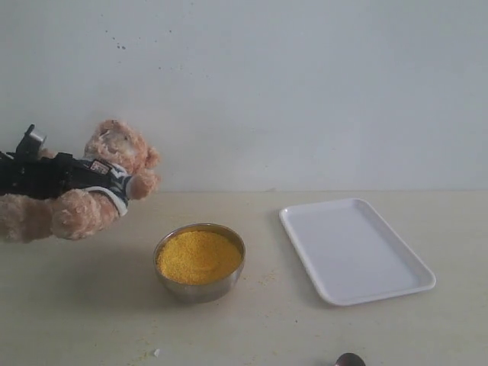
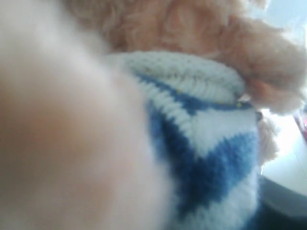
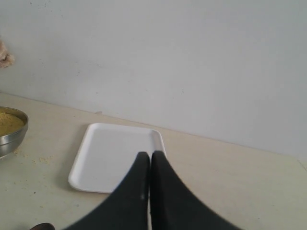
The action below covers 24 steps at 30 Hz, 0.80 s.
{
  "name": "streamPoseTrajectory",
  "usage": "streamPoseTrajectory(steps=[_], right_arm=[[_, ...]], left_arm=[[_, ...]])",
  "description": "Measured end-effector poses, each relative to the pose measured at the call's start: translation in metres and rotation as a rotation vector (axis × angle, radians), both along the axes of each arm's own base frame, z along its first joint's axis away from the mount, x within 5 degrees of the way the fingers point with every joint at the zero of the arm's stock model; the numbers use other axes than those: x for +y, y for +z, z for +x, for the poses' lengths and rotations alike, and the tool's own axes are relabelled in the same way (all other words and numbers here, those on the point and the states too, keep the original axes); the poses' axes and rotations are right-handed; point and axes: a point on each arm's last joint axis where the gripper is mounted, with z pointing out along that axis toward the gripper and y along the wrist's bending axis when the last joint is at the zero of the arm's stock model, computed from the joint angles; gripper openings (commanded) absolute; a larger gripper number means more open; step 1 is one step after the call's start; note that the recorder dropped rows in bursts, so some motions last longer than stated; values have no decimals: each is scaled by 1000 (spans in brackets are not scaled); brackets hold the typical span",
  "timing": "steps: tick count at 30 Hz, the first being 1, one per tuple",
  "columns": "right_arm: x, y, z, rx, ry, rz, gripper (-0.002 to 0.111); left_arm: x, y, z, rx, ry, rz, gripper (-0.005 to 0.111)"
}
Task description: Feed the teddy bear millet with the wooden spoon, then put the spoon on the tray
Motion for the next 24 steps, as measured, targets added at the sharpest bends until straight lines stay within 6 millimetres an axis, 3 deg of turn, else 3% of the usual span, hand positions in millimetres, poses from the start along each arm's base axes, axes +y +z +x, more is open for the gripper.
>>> streamPoseTrajectory(steps=[3, 8, 11, 15, 20, 24], right_arm=[[0, 0, 0, 0, 0, 0, 0], [0, 0, 0, -1, -1, 0, 0], [0, 0, 0, -1, -1, 0, 0], [0, 0, 0, -1, -2, 0, 0], [0, 0, 0, -2, -3, 0, 0], [0, 0, 0, -2, -3, 0, 0]], left_arm=[[-6, 7, -11, 59, -6, 15, 4], [-28, 51, -47, 80, -33, 16, 4], [-43, 90, -82, 56, -33, 25, 4], [-57, 121, -142, 54, -11, 32, 4], [-68, 122, -213, 83, 21, 27, 4], [-80, 124, -263, 35, 59, -80, 4]])
